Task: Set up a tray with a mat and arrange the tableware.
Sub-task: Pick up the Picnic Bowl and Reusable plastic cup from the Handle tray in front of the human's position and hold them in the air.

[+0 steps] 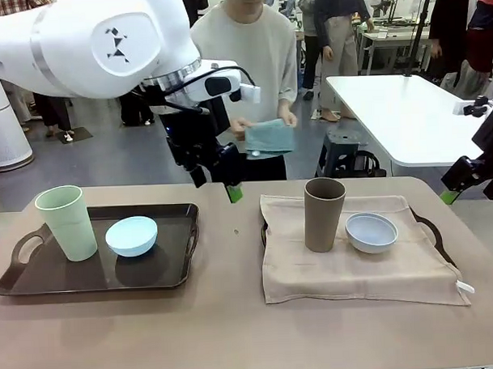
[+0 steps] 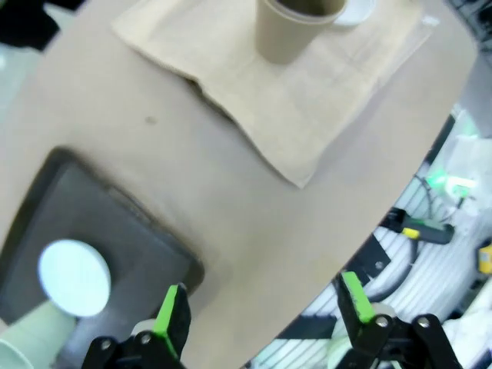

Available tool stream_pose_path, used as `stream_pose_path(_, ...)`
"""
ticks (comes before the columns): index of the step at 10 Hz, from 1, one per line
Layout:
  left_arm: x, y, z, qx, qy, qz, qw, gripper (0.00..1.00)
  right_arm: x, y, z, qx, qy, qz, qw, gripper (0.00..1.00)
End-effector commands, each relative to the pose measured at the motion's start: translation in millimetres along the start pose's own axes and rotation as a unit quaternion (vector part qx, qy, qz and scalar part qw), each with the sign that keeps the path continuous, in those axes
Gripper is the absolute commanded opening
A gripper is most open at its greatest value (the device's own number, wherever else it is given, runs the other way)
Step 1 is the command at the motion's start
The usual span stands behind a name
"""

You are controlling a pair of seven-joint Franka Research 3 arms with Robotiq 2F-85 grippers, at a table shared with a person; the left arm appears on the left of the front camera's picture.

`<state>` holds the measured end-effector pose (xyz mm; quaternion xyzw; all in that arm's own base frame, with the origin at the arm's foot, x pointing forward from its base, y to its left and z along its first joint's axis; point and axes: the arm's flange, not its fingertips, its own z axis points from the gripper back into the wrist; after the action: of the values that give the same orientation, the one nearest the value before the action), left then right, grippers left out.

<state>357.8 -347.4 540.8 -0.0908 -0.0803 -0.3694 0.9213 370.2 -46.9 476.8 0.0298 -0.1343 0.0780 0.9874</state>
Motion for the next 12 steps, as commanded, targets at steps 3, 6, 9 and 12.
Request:
stream_pose_path(3, -106, 105, 39, -0.028, 0.047, 0.178, 0.983, 1.0, -45, -76, 11, 0.039, 0.008, -0.104, 0.994, 1.0)
stream_pose_path(6, -199, 170, 85, -0.003, -0.007, 0.258, 0.966, 1.0, -84, -130, 30, 0.073, -0.006, -0.158, 0.985, 1.0)
stream_pose_path(9, -281, 215, 121, 0.011, -0.072, 0.302, 0.95, 1.0, -100, -153, 37, 0.087, -0.015, -0.188, 0.978, 1.0)
stream_pose_path(12, -241, 200, 114, -0.004, -0.035, 0.301, 0.953, 1.0, -100, -149, 34, 0.066, -0.007, -0.184, 0.981, 1.0)
